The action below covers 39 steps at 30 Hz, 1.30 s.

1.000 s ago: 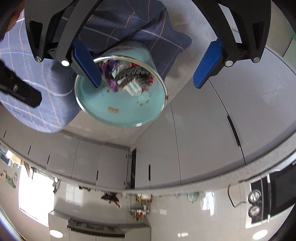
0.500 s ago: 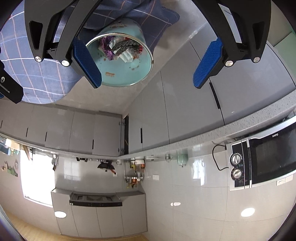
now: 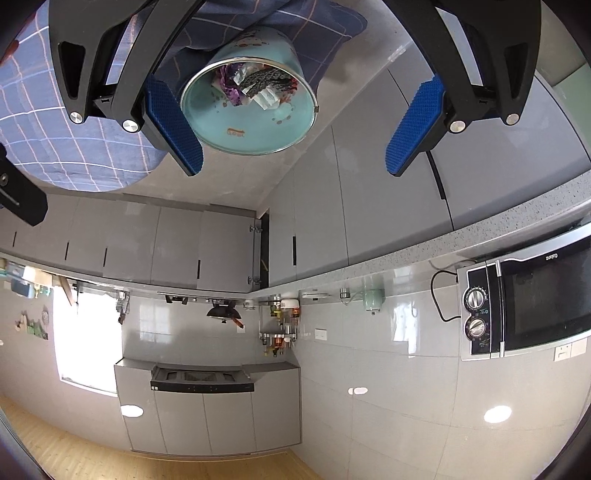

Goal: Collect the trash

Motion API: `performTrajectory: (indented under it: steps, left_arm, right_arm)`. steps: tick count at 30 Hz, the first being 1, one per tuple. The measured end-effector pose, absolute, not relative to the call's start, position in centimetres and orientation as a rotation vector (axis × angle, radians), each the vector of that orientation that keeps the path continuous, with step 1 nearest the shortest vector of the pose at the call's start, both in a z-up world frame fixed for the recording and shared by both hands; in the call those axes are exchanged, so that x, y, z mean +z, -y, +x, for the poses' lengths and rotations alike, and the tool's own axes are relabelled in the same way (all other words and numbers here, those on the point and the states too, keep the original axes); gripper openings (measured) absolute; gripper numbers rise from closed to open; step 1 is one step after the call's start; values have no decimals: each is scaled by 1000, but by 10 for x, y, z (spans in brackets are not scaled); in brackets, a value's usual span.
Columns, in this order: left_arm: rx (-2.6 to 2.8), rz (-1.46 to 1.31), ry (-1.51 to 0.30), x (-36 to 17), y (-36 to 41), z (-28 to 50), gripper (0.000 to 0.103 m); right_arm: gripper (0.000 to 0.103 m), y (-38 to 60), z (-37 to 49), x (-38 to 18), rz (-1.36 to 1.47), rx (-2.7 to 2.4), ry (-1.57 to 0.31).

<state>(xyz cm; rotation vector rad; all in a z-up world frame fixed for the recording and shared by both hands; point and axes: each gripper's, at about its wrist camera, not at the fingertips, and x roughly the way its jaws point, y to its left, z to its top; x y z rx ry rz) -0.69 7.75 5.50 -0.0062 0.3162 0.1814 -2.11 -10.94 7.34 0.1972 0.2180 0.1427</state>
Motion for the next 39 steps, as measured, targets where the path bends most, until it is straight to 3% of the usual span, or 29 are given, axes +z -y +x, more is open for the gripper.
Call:
performTrajectory:
  steps: [39]
  left_arm:
    - [176,1,-322,53,-72,-6,97]
  right_arm:
    - [93,110,-19,70,217,144,-242]
